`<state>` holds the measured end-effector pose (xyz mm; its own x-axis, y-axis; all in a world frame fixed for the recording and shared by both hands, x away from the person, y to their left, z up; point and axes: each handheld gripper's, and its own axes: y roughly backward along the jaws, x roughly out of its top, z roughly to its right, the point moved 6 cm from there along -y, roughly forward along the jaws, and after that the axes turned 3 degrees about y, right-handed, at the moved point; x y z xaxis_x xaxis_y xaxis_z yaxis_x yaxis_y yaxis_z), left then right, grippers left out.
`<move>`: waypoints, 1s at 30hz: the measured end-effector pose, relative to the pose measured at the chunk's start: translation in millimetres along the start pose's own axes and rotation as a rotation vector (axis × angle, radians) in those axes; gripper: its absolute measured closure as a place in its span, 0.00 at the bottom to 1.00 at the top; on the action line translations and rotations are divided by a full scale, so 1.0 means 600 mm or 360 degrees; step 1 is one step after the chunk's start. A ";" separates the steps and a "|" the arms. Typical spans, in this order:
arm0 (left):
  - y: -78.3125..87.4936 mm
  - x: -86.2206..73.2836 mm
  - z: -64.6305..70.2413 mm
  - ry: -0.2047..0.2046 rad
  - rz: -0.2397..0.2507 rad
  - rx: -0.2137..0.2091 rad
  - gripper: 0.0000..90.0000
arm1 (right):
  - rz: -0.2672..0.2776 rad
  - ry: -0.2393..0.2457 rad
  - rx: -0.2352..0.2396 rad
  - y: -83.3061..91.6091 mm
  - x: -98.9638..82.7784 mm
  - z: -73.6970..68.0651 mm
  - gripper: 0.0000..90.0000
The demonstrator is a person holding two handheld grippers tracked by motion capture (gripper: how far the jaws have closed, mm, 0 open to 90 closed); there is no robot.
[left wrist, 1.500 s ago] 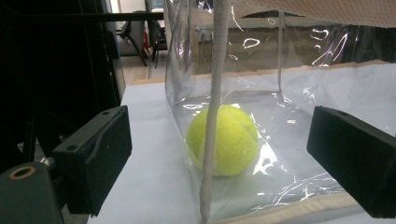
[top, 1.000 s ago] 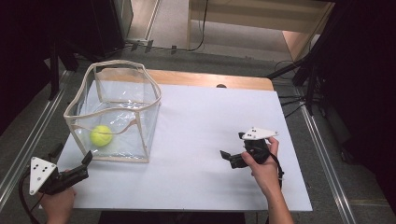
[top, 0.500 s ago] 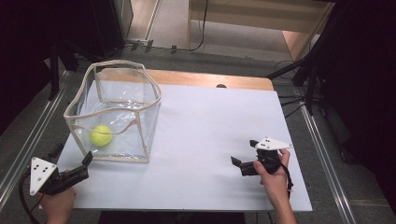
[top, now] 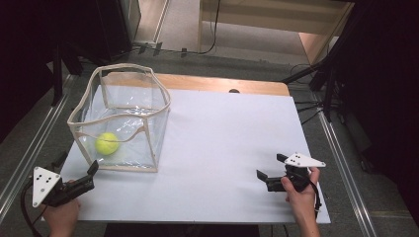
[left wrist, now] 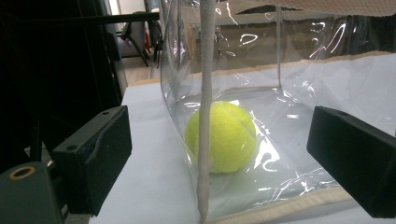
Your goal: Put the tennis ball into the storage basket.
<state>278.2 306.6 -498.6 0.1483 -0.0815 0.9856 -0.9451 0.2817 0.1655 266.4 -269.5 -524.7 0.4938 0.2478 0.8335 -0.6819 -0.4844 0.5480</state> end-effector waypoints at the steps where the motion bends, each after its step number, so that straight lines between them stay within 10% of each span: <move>1: 0.000 0.000 0.000 -0.0004 0.0000 -0.0001 0.08 | -0.0003 -0.0011 0.0000 0.003 -0.003 0.002 0.00; 30: 0.000 0.001 -0.002 0.0022 0.0008 -0.0010 0.08 | 0.0246 -0.0130 -0.0155 0.061 -0.047 0.053 0.00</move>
<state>278.3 307.6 -498.1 0.1478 -0.0667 0.9868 -0.9440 0.2880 0.1609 244.4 -320.8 -530.2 0.4184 0.1061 0.9020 -0.8000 -0.4271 0.4214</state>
